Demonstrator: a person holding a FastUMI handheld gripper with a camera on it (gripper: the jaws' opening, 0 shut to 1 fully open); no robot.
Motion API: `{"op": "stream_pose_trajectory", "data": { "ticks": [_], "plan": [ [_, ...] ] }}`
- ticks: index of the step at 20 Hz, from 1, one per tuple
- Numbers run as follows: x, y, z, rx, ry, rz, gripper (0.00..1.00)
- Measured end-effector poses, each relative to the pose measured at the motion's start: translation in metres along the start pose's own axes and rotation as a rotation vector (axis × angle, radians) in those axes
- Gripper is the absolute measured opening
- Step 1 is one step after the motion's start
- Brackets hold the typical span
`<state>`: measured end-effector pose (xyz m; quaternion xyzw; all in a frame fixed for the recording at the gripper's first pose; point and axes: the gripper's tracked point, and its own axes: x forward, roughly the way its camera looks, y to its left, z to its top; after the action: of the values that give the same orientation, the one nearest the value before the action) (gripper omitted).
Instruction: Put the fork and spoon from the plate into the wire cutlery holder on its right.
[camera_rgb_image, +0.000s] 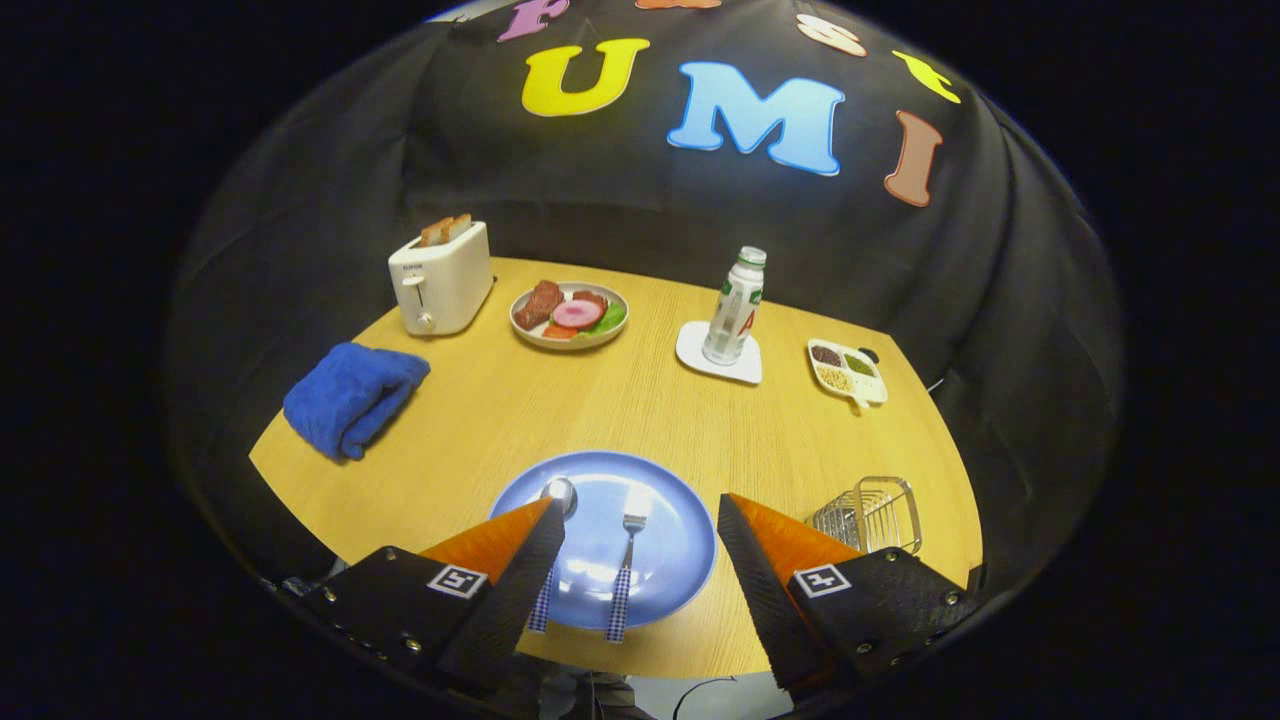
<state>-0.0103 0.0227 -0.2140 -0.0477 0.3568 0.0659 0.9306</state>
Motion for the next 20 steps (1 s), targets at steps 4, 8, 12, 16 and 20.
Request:
{"op": "stream_pose_trajectory", "data": {
  "ticks": [4, 8, 12, 16, 20],
  "plan": [
    [0.021, 0.002, -0.035, -0.005, 0.163, 0.026, 0.95],
    [0.037, 0.004, -0.060, -0.049, 0.289, 0.040, 0.95],
    [0.045, 0.006, -0.075, -0.061, 0.357, 0.058, 0.92],
    [0.052, 0.008, -0.089, -0.072, 0.422, 0.072, 0.80],
    [0.056, 0.013, -0.105, -0.102, 0.529, 0.108, 0.48]
  ]
}}
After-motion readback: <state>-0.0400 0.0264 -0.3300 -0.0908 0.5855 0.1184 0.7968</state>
